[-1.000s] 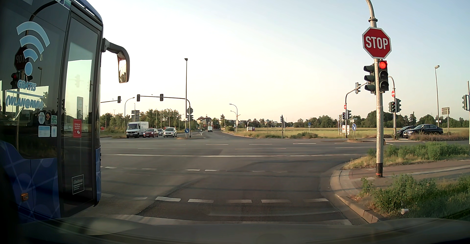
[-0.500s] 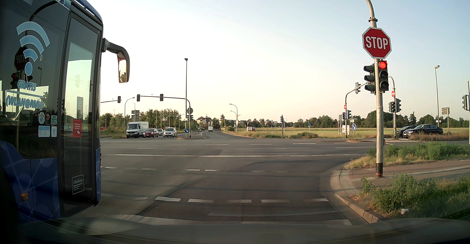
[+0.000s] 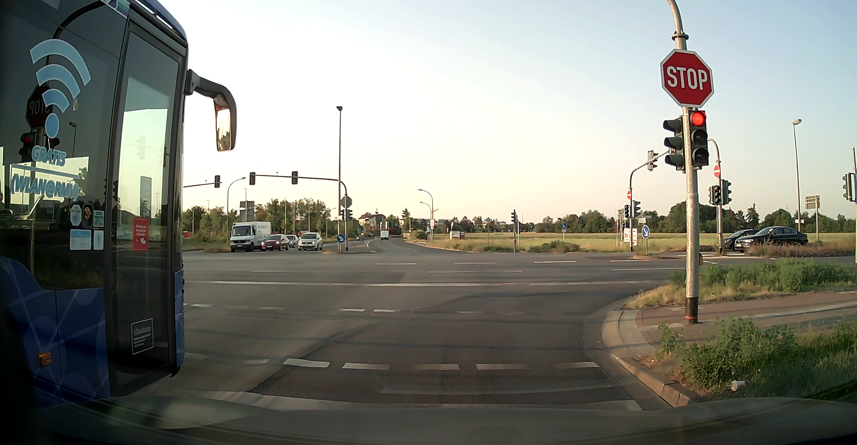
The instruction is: Follow the waypoints while adhering to traffic rules and regulations
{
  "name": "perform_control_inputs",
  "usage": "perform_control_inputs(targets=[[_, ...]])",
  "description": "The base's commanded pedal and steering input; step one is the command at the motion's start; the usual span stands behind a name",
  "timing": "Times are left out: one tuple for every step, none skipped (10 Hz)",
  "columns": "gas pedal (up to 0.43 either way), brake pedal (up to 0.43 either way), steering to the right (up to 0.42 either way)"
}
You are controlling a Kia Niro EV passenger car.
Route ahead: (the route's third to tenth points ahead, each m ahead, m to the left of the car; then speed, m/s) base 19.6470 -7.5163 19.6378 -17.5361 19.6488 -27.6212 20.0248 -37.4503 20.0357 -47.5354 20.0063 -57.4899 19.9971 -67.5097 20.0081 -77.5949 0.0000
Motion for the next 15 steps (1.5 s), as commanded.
perform_control_inputs(targets=[[0.000, 0.384, 0.004], [0.000, 0.384, 0.004], [0.000, 0.390, 0.004], [0.000, 0.384, 0.004], [0.000, 0.384, 0.004], [0.000, 0.390, 0.004], [0.000, 0.390, 0.004], [0.000, 0.384, 0.003], [0.000, 0.390, 0.004], [0.000, 0.390, 0.004], [0.000, 0.390, 0.004], [0.000, 0.390, 0.004], [0.000, 0.390, 0.004], [0.000, 0.390, 0.004], [0.000, 0.384, 0.004]])
